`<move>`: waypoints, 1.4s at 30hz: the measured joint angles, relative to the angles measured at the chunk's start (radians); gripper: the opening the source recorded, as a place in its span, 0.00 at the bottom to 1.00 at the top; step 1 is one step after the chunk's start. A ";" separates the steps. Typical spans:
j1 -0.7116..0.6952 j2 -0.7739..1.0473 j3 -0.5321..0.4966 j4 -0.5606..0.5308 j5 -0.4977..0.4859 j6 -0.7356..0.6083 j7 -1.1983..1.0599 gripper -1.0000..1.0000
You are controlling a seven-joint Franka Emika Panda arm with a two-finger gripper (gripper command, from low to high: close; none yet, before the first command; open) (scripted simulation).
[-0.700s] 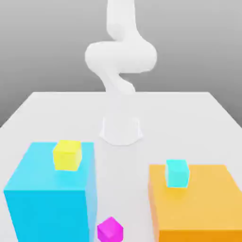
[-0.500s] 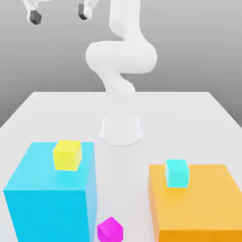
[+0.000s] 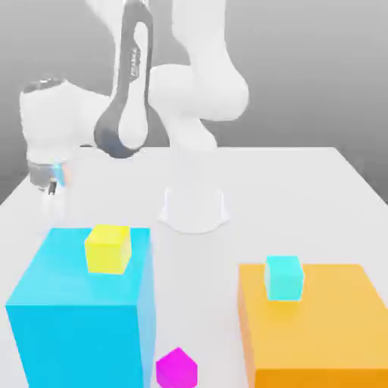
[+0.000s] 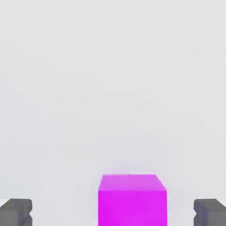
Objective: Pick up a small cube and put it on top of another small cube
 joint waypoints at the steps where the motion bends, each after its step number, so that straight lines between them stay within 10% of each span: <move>1: 0.007 0.016 -0.001 0.000 0.020 0.014 -0.015 0.50; 16: -0.179 0.292 0.286 0.048 0.382 0.237 -0.275 0.50; 17: -0.191 0.305 0.299 0.049 0.383 0.249 -0.274 0.00; 27: -0.163 0.262 0.261 0.046 0.354 0.212 -0.257 0.00; 42: -0.133 -0.007 0.142 -0.010 0.035 -0.002 -0.024 0.00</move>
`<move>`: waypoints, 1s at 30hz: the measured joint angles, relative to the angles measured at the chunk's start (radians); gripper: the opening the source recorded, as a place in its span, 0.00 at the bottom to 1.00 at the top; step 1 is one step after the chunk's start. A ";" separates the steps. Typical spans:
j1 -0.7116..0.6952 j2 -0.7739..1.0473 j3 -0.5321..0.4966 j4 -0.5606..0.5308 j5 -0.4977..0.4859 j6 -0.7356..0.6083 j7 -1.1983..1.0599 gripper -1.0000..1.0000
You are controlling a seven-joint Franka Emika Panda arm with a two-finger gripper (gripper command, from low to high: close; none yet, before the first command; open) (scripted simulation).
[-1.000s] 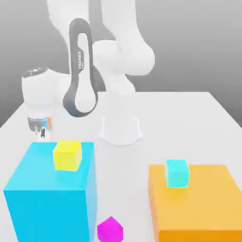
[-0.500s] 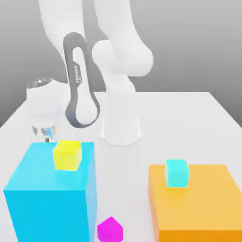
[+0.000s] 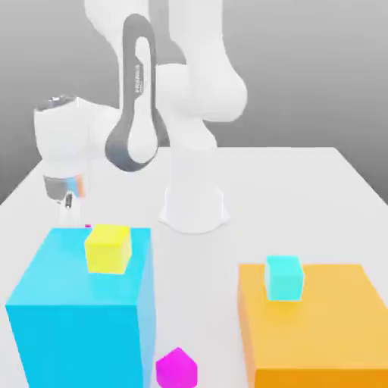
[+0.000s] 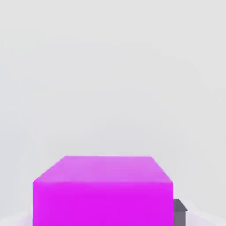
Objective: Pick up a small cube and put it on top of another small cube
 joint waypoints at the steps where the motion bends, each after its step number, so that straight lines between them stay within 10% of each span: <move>1: -0.002 -0.007 -0.007 0.016 0.002 -0.016 -0.016 0.00; 21: 0.280 -0.147 0.198 0.675 0.112 -0.793 -0.191 0.00; 27: 0.321 -0.110 0.270 0.626 0.076 -0.738 -0.119 0.00; 28: 0.321 -0.100 0.272 0.611 0.075 -0.713 -0.117 1.00; 30: 0.321 -0.100 0.272 0.611 0.075 -0.713 -0.117 1.00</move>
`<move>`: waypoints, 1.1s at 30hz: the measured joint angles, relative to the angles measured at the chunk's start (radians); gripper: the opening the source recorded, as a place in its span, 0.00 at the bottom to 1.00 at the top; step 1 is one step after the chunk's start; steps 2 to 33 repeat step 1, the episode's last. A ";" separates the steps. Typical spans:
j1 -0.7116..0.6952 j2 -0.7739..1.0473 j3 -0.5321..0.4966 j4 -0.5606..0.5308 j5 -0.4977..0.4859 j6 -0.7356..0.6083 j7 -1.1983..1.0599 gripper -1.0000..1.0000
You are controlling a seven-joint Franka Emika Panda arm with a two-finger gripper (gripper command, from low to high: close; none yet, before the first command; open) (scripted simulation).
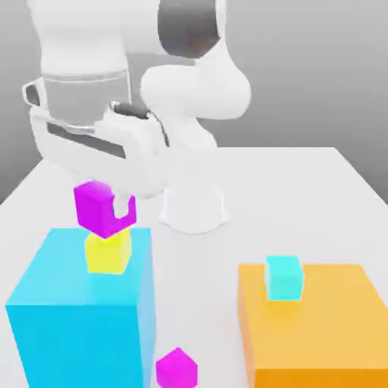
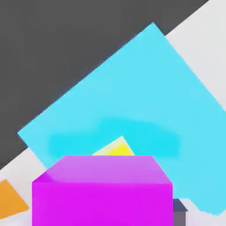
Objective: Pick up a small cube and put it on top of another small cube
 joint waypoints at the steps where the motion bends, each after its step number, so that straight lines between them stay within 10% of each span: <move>1: 0.000 0.000 0.000 0.000 0.000 0.000 0.000 1.00; 33: 0.000 0.000 0.000 0.000 0.000 0.000 0.000 1.00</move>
